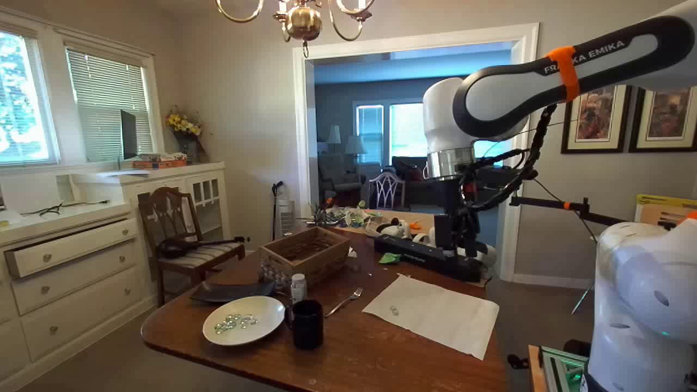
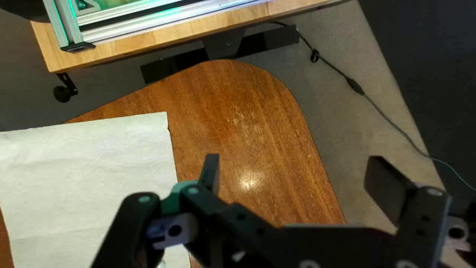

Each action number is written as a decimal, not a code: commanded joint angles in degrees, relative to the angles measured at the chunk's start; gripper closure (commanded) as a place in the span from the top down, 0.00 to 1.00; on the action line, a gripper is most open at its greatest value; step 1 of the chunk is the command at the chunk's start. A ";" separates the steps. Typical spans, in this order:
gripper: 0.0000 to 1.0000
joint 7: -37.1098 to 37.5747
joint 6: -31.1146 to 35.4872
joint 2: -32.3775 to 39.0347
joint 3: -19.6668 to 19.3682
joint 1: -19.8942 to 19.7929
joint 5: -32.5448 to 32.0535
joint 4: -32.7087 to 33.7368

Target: Put the fork inside the basket then put the blocks inside the cup

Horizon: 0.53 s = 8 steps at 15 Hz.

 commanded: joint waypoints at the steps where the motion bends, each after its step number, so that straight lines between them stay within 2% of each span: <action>1: 1.00 -0.38 -0.11 0.05 0.50 -0.62 0.32 0.09; 6: 1.00 -0.38 -0.11 0.05 0.50 -0.62 0.32 0.09; 8: 1.00 -4.99 2.24 0.65 -0.56 -0.07 -1.81 0.21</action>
